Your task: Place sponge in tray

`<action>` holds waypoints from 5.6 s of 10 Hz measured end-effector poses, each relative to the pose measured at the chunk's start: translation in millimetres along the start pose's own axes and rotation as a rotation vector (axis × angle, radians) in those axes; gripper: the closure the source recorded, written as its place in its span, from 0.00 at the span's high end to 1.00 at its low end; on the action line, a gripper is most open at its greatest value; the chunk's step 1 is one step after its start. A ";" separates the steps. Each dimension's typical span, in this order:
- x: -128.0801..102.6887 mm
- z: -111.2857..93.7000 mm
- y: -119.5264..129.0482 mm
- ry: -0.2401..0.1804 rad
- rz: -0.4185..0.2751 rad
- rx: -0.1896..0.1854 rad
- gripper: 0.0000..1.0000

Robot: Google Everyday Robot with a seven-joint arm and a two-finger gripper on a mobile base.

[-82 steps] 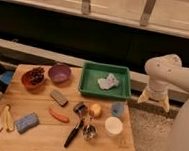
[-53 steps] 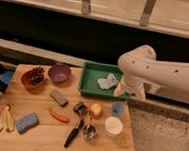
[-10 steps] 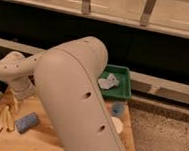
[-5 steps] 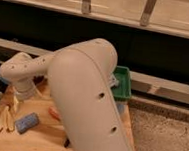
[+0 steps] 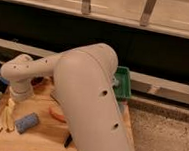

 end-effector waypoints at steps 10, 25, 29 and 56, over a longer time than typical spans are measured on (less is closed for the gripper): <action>21.7 52.8 -23.2 0.121 0.050 0.009 0.80; 28.2 76.0 -23.1 0.162 0.067 -0.004 0.00; 20.0 34.5 -22.5 0.105 0.056 0.063 0.00; -0.8 -151.5 -189.6 -0.337 0.260 -0.044 0.00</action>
